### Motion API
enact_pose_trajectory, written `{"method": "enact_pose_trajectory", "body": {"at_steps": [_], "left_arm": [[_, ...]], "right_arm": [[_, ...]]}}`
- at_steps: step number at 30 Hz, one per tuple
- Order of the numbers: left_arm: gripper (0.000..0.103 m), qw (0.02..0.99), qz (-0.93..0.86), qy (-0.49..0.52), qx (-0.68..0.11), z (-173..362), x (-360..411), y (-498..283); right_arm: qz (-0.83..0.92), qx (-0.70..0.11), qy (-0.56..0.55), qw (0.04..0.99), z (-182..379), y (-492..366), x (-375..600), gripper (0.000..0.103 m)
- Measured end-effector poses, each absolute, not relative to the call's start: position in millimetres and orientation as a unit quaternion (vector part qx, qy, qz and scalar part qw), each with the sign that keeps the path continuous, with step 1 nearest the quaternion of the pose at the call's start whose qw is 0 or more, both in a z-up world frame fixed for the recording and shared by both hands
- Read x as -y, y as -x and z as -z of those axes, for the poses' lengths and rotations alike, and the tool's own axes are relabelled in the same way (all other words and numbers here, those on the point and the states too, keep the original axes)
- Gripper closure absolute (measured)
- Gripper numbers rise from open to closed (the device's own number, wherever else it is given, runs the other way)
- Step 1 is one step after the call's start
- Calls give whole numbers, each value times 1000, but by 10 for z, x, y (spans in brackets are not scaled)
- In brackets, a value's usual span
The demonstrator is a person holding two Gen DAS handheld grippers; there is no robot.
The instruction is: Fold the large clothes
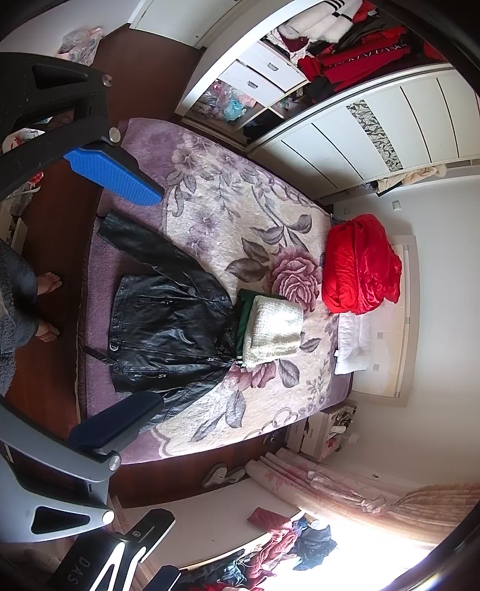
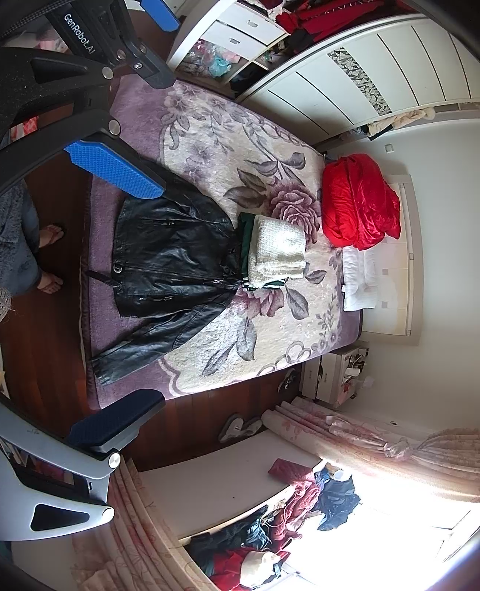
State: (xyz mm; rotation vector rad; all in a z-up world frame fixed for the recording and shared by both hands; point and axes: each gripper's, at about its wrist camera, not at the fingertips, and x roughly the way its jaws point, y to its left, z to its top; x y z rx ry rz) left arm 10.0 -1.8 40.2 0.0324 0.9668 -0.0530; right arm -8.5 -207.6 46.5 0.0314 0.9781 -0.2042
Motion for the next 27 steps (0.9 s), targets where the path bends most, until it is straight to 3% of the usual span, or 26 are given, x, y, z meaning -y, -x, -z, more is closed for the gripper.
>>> {"method": "enact_pose_trajectory", "body": {"at_steps": [27], "left_arm": [[0, 886, 30, -17, -463, -403, 116, -95]], "right_arm": [[100, -470, -15, 877, -546, 100, 2072, 0]]}}
